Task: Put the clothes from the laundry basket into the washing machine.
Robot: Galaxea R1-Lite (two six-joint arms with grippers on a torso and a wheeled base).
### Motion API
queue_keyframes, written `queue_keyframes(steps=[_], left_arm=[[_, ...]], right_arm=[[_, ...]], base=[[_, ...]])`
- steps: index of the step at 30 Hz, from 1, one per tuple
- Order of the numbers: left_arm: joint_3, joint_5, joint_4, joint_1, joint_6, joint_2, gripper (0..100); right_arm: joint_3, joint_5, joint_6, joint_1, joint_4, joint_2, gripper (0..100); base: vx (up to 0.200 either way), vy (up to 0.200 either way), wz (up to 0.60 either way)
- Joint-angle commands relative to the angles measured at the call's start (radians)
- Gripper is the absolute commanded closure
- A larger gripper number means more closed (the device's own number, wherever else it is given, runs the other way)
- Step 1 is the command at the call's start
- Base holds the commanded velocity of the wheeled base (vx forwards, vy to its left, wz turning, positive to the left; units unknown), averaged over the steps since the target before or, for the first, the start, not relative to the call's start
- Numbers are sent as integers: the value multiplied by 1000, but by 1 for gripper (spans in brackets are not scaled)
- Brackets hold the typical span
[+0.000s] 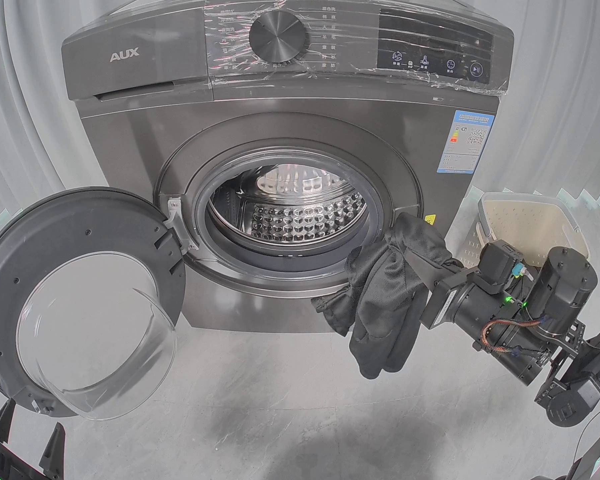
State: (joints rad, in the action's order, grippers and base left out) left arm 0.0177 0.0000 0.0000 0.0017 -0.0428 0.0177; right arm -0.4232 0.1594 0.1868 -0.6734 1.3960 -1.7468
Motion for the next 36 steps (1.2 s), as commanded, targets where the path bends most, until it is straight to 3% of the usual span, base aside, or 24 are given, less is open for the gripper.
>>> queue_keyframes(steps=[1, 19, 36], left_arm=[[-16, 0, 0, 0, 0, -18, 0], [-16, 0, -2, 0, 1, -18, 0], [-18, -5, 0, 0, 41, -18, 0]], right_arm=[[-2, 0, 0, 3, 0, 0, 100], [38, -1, 10, 2, 20, 6, 100], [-49, -7, 11, -26, 17, -37, 100]], base=[[0, 0, 0], [0, 0, 0], [0, 0, 0]])
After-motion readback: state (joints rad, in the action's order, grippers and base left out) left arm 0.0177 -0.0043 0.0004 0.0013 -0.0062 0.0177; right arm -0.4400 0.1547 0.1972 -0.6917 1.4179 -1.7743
